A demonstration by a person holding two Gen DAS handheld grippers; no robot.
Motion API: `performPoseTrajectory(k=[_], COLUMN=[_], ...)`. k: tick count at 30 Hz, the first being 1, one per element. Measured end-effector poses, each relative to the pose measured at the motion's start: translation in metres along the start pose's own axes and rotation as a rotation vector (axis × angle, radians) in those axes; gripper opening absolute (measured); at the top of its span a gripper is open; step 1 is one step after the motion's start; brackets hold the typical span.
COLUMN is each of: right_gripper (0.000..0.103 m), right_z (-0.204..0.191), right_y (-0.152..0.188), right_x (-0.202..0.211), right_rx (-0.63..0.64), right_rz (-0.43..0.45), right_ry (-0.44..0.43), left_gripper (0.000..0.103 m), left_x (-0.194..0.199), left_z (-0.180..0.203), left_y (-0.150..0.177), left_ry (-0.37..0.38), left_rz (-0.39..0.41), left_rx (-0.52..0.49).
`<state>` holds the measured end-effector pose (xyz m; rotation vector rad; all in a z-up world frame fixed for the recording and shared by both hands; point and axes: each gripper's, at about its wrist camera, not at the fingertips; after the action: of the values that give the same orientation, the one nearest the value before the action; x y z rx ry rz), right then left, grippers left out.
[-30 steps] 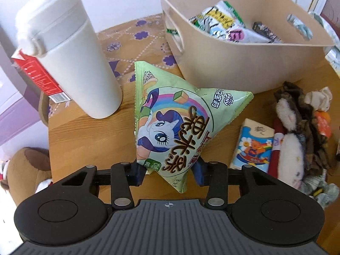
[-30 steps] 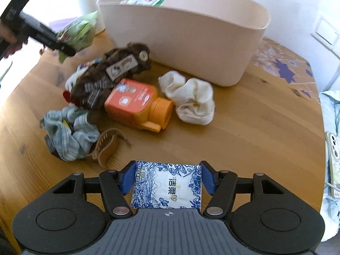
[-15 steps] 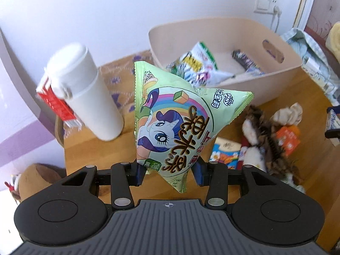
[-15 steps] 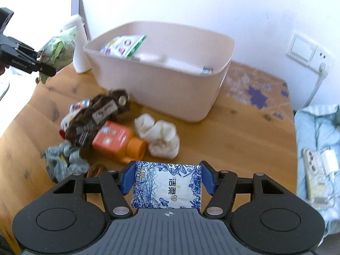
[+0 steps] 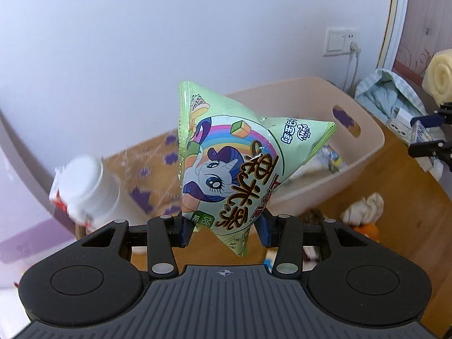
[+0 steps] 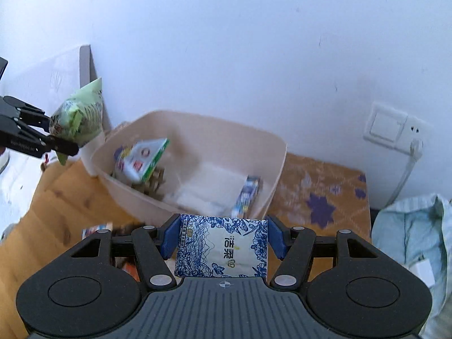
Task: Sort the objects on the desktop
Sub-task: 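Carry both items over the basket and open both tools to drop them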
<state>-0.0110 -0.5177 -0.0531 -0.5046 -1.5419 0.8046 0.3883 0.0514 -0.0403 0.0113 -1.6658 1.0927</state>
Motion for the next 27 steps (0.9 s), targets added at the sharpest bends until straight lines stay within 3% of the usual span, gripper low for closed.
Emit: performPoseTrajectory(k=[14, 27], right_gripper=[0.061, 0.061], right_z=[-0.009, -0.017], right_y=[-0.057, -0.062], right_x=[-0.048, -0.115], right_rx=[0.017, -0.038], right_rz=[0.040, -0.084], right_ry=[0.036, 0.089], left_gripper=[0.046, 0.046], left_x=[-0.034, -0.089], left_z=[0.031, 0.049], left_y=[-0.052, -0.057], left_ry=[0.003, -0.021], left_rz=[0.055, -0.043], left_rx=[-0.036, 0.010])
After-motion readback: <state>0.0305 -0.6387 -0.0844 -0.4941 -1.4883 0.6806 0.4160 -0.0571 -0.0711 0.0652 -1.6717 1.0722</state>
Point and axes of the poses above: each gripper's, at about its wrist camera, not at the fingertips, and x roughly against the way its jaws point, z to its right, y to its underside, and after that the axes turned 5 degrees about y, right-handed
